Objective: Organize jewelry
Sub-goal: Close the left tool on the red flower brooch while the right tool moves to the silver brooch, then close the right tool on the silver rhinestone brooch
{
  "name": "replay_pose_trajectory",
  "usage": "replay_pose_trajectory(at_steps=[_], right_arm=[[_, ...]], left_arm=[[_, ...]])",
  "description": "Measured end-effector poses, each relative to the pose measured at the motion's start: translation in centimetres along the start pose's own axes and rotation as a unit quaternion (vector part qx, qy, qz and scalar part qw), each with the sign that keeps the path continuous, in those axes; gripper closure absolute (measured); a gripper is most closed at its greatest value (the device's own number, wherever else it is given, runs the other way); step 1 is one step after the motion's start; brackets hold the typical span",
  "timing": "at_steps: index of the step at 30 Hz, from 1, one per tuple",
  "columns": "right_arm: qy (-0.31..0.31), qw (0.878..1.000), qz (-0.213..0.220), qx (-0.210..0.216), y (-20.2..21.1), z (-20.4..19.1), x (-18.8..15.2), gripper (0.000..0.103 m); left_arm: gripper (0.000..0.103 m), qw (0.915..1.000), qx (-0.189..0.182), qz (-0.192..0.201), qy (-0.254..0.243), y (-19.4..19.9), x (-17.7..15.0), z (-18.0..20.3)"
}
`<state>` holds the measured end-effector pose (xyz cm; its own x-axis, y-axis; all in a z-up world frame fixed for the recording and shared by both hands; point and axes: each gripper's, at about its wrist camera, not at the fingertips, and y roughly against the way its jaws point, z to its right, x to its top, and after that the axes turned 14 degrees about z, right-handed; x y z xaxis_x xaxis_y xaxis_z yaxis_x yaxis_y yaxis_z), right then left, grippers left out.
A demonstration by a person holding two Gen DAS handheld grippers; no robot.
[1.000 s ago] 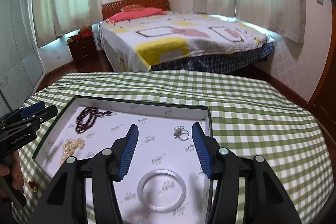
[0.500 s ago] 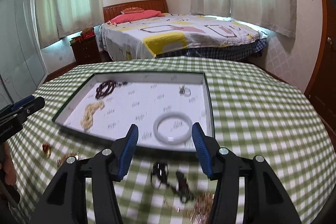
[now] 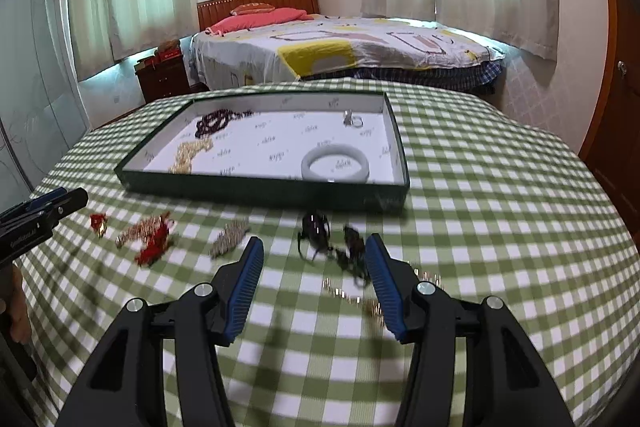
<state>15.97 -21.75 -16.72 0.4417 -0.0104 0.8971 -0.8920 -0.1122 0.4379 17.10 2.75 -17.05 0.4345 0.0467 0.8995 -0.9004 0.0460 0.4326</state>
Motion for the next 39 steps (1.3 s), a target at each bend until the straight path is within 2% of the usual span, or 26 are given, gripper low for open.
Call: replay_pose_trajectory(at_steps=[14, 18, 20, 21, 23, 25, 28, 39], right_arm=[[-0.008, 1.0, -0.014, -0.009, 0.5, 0.6, -1.7, 0.05], [-0.007, 1.0, -0.015, -0.008, 0.5, 0.6, -1.7, 0.05], [-0.008, 1.0, -0.016, -0.009, 0.5, 0.6, -1.8, 0.05], [-0.009, 1.0, -0.017, -0.009, 0.4, 0.6, -1.9, 0.05], [-0.009, 1.0, -0.019, -0.009, 0.4, 0.7, -1.9, 0.05], [-0.01, 1.0, -0.02, -0.009, 0.3, 0.8, -2.0, 0.05], [-0.009, 1.0, -0.02, -0.009, 0.3, 0.7, -2.0, 0.05], [0.0, 1.0, -0.023, 0.011, -0.5, -1.3, -1.2, 0.05]], left_arm=[[0.047, 0.999, 0.006, -0.04, 0.017, -2.6, -1.2, -0.7], [0.047, 0.9964, 0.002, -0.082, 0.024, -4.2, -1.6, -0.7], [0.049, 0.9955, 0.001, -0.09, 0.031, -4.5, -1.7, -0.9], [0.056, 0.9955, -0.001, -0.089, 0.034, -4.5, -1.7, -1.0], [0.063, 0.9954, 0.0, -0.089, 0.033, -4.5, -1.7, -1.0], [0.078, 0.9955, -0.001, -0.09, 0.029, -4.5, -1.7, -0.9], [0.089, 0.9955, -0.006, -0.091, 0.027, -4.5, -1.8, -0.8], [0.089, 0.9969, -0.008, -0.074, 0.026, -2.7, -2.0, -1.1]])
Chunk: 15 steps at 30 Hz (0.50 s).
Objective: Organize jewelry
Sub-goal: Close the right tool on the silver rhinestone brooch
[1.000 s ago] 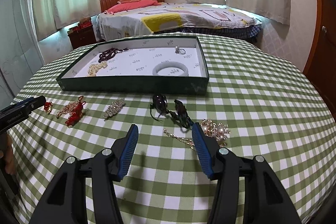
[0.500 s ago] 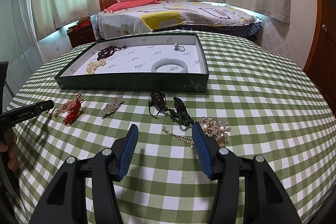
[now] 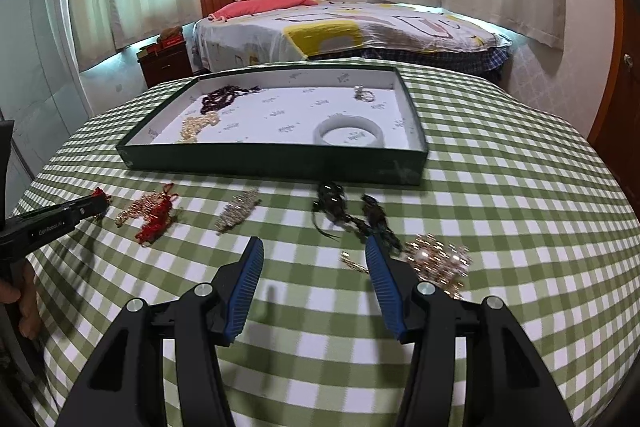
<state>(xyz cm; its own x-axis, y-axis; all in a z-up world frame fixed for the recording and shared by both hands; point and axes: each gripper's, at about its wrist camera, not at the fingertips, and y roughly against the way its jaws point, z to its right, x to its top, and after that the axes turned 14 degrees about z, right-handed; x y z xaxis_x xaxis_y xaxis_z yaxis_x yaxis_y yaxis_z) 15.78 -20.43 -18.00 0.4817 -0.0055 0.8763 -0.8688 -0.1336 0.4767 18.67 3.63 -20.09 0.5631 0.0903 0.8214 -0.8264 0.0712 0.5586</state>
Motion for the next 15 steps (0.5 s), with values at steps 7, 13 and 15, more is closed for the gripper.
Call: replay_pose_trajectory(at_steps=[7, 13, 15], right_arm=[[0.004, 1.0, -0.014, 0.019, -1.9, -2.4, 0.9, 0.05], [0.005, 0.999, -0.045, 0.027, -4.4, -4.0, 1.3, 0.052], [0.004, 0.998, -0.056, 0.028, -5.0, -4.3, 1.2, 0.053]], left_arm=[[0.089, 0.9996, 0.012, 0.024, 0.002, 2.1, 1.2, -1.3], [0.089, 0.9993, 0.018, 0.028, 0.015, 2.5, 1.7, -2.3], [0.089, 0.9994, 0.018, 0.027, 0.014, 2.4, 1.7, -2.4]])
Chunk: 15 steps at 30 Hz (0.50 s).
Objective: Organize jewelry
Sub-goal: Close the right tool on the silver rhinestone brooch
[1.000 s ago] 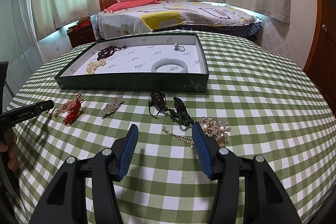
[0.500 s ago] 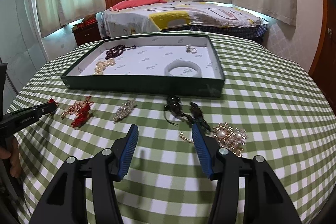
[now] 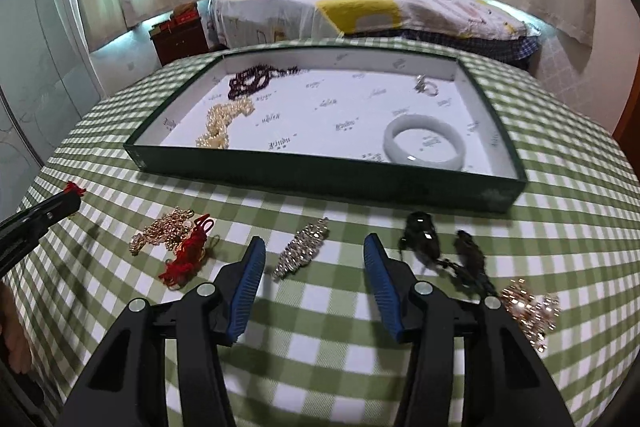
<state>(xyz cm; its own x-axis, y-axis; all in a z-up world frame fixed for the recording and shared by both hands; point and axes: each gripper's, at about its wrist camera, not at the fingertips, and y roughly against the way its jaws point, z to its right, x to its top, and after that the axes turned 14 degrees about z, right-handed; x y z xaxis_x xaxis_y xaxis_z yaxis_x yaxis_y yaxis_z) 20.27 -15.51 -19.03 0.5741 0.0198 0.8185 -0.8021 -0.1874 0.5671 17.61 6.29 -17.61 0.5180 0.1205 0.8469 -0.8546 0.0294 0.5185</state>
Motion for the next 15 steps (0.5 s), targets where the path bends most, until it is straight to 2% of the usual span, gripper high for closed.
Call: replay_pose_trajectory(at_steps=[5, 11, 15], right_arm=[[0.008, 1.0, -0.016, -0.001, -0.7, -0.1, 0.0, 0.063], [0.012, 1.0, -0.016, 0.005, -0.2, 0.5, -0.3, 0.09], [0.01, 1.0, -0.011, 0.014, 0.3, 0.7, -0.4, 0.09]], left_arm=[[0.089, 1.0, -0.001, -0.004, -0.002, -0.3, -0.2, 0.2], [0.089, 1.0, -0.003, -0.007, -0.004, -0.4, -0.5, 0.5], [0.089, 0.9999, -0.006, -0.009, -0.009, -0.4, -0.7, 0.9]])
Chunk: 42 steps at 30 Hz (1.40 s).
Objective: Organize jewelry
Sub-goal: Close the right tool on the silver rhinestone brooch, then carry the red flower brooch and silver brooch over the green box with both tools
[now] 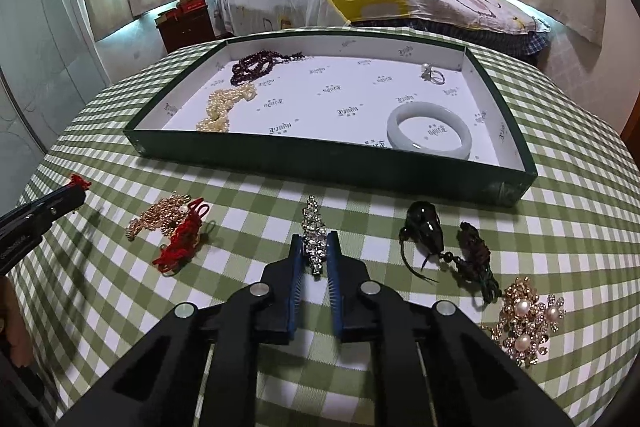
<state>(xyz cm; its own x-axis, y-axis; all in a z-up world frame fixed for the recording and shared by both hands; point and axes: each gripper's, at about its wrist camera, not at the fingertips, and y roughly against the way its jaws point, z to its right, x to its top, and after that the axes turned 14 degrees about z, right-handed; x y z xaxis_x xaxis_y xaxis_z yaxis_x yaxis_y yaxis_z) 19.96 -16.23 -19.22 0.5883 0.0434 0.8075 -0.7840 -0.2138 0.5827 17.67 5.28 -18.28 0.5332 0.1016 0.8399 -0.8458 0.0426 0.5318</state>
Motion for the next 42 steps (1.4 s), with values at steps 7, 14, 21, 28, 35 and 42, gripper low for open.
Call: replay_pose_trajectory(at_steps=[7, 14, 21, 28, 35, 42], right_arm=[[0.002, 1.0, 0.006, 0.003, 0.8, 0.2, -0.5, 0.09], [-0.005, 1.0, 0.019, 0.001, 1.7, 0.7, -0.2, 0.091], [-0.01, 0.999, 0.037, 0.004, 2.8, 0.8, 0.6, 0.091], [-0.012, 0.998, 0.061, 0.006, 4.0, 1.0, 1.8, 0.091], [-0.014, 0.997, 0.081, 0.002, 4.7, 1.5, 3.1, 0.091], [-0.013, 0.994, 0.105, -0.011, 4.3, 2.6, 5.6, 0.091]], left_arm=[[0.089, 0.9999, -0.008, 0.001, -0.008, 0.2, -0.1, 0.9], [0.089, 0.9998, -0.02, 0.0, -0.01, 0.4, -0.2, 1.9], [0.089, 0.9992, -0.038, 0.009, -0.012, 0.7, 0.6, 3.3], [0.089, 0.998, -0.054, 0.026, -0.018, 1.1, 2.1, 4.8], [0.089, 0.9969, -0.064, 0.041, -0.02, 1.3, 3.7, 5.6], [0.089, 0.9958, -0.069, 0.055, -0.024, 0.2, 5.7, 6.8]])
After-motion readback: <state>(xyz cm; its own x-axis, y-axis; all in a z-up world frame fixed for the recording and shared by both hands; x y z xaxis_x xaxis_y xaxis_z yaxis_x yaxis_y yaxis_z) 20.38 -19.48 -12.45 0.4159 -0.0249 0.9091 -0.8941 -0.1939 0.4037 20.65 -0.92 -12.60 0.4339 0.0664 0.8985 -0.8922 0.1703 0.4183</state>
